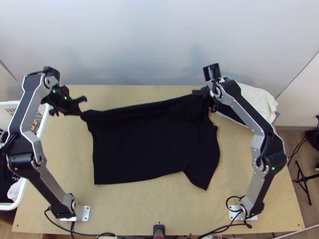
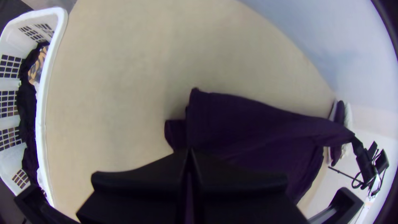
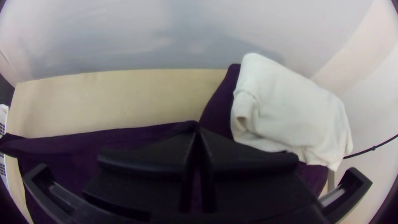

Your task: Fold the t-shirt

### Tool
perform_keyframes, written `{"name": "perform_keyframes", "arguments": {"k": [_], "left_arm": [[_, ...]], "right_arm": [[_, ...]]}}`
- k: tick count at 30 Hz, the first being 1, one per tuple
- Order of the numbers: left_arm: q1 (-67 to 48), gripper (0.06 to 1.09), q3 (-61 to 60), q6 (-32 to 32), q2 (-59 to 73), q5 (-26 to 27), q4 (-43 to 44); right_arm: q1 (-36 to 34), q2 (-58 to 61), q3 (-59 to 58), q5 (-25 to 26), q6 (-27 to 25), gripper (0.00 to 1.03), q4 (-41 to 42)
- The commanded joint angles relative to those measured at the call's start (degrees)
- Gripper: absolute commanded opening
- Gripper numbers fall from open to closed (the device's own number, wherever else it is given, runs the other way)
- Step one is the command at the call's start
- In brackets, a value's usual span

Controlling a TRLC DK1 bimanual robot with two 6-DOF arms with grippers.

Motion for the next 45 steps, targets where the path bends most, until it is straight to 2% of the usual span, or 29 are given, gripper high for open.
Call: {"name": "perform_keyframes", "arguments": {"k": [1, 5, 9, 17, 22, 23, 24, 25, 26, 27, 28, 29, 30, 32, 35, 41, 44, 45], "left_arm": [[-0.3, 0.10, -14.2, 6.6, -5.6, 0.3, -4.4], [-1.2, 0.10, -22.4, 7.5, -7.7, 0.6, -3.5], [-3.5, 0.10, -27.6, 7.7, -10.4, 0.8, -1.5], [-4.3, 0.10, -29.6, 7.1, -10.6, 0.8, 1.6], [-4.2, 0.10, -29.7, 6.9, -10.0, 0.8, 4.1], [-4.1, 0.11, -29.6, 6.8, -9.9, 0.7, 4.5], [-4.0, 0.20, -29.4, 6.8, -9.6, 0.7, 5.0], [-4.0, 0.41, -29.1, 7.1, -9.5, 0.6, 5.1], [-4.0, 0.63, -28.8, 7.9, -9.5, 0.4, 5.1], [-4.0, 0.80, -28.4, 8.9, -9.3, -0.1, 5.0], [-4.0, 0.89, -27.6, 9.0, -9.3, -0.9, 4.8], [-4.0, 0.95, -26.8, 9.4, -9.5, -1.1, 4.5], [-3.7, 1.00, -26.3, 9.8, -10.0, -1.2, 4.7], [-2.6, 1.02, -24.5, 10.3, -11.1, -1.2, 5.8], [-1.1, 1.02, -21.7, 10.2, -13.2, -0.9, 6.0], [-1.5, 1.02, -22.1, 10.7, -16.9, -0.7, 4.9], [-2.4, 1.02, -23.7, 11.0, -18.5, -0.7, 4.9], [-2.6, 1.02, -24.2, 11.0, -18.9, -0.7, 4.9]], "right_arm": [[0.2, -3.0, -4.8, -3.6, 3.9, 0.03, -9.4], [0.2, -3.4, -5.9, -5.8, 5.4, 0.03, -13.2], [0.7, -5.2, -8.7, -7.2, 6.1, 0.03, -13.6], [2.8, -6.7, -14.7, -7.5, 8.0, 0.03, -13.3], [3.3, -6.3, -18.8, -7.8, 10.4, 0.03, -10.0], [3.2, -5.6, -18.9, -8.3, 11.1, 0.03, -9.9], [3.1, -4.7, -18.9, -8.4, 11.3, 0.03, -10.0], [3.0, -4.2, -18.8, -8.4, 11.3, 0.04, -10.2], [3.0, -3.9, -18.8, -8.3, 11.2, 0.15, -11.0], [2.9, -3.9, -18.9, -8.3, 11.3, 0.30, -12.2], [2.8, -4.1, -19.0, -8.4, 11.3, 0.45, -13.8], [2.6, -4.7, -19.0, -8.4, 11.3, 0.61, -15.9], [2.6, -5.7, -19.1, -8.5, 11.0, 0.73, -17.6], [2.7, -9.1, -19.8, -10.4, 10.2, 0.88, -20.0], [2.9, -17.0, -22.4, -17.6, 10.2, 0.95, -21.5], [3.0, -28.5, -35.1, -17.9, 10.3, 0.95, -23.2], [2.8, -28.8, -38.7, -18.0, 9.1, 0.94, -29.1], [3.4, -29.1, -39.8, -18.5, 8.8, 0.89, -30.5]]}}
